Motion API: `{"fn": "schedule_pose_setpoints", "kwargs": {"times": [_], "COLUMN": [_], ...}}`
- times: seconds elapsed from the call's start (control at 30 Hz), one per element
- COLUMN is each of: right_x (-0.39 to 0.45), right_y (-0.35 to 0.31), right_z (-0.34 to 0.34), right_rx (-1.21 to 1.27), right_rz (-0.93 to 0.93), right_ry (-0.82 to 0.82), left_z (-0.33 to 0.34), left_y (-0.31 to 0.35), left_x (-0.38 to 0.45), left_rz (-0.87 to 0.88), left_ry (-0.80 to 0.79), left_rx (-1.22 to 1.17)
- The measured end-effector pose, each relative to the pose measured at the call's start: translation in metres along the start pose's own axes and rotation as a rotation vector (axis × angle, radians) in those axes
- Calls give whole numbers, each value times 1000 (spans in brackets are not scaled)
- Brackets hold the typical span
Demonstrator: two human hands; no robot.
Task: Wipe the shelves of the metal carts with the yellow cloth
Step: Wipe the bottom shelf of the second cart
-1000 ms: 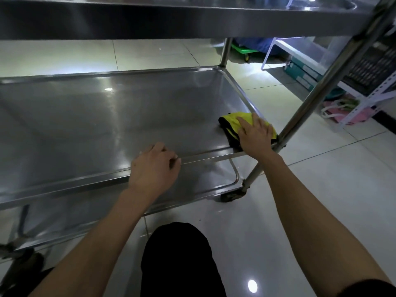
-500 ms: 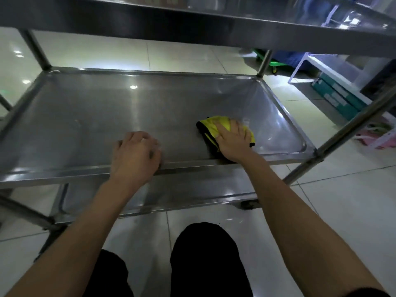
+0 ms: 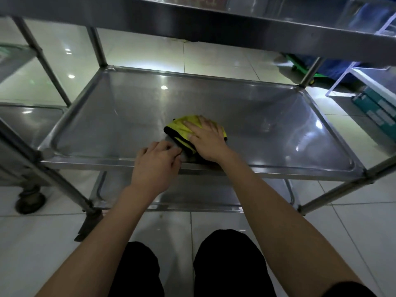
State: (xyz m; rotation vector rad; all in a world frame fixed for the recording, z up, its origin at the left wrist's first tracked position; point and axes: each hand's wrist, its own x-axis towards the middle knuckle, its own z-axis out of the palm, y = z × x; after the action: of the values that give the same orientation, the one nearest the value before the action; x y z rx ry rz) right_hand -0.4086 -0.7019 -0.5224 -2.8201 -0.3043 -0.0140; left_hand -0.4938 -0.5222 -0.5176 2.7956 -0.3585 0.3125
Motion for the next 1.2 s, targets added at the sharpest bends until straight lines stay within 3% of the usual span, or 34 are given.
{"fn": "schedule_pose_setpoints", "kwargs": {"times": [0.13, 0.27, 0.5, 0.77, 1.03, 1.2], "right_x": [-8, -25, -78, -119, -111, -85], "right_y": [20, 56, 196, 317, 321, 270], "right_z": [-5, -19, -69, -106, -104, -87], "right_rx": [-21, -40, -71, -97, -77, -76], "right_rz": [30, 121, 332, 640, 700, 564], "right_ry": [63, 98, 133, 184, 203, 160], "left_z": [-2, 13, 55, 66, 72, 68], "left_y": [11, 57, 164, 187, 188, 176], "left_x": [5, 18, 66, 80, 79, 77], "left_rz": [-26, 61, 152, 59, 107, 181], "left_ry": [-21, 32, -112, -153, -116, -148], "left_rx": [54, 88, 80, 148, 114, 15]}}
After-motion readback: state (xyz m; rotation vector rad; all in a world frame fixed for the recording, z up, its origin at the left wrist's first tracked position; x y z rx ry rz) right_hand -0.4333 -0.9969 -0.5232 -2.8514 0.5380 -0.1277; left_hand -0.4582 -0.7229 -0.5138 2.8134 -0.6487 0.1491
